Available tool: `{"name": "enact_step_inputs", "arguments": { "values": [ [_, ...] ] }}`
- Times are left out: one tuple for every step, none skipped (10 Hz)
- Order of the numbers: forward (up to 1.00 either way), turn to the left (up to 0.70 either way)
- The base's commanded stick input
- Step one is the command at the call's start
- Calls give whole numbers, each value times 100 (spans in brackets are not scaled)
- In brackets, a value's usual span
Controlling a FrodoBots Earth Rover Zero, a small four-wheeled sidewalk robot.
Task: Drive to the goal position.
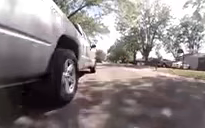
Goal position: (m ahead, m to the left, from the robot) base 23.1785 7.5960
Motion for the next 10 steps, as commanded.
{"name": "enact_step_inputs", "arguments": {
  "values": [
    [100, -13],
    [100, -32],
    [100, -38],
    [100, -16],
    [100, 0],
    [100, 0],
    [100, 0],
    [100, 0],
    [100, 0],
    [100, 0]
  ]
}}
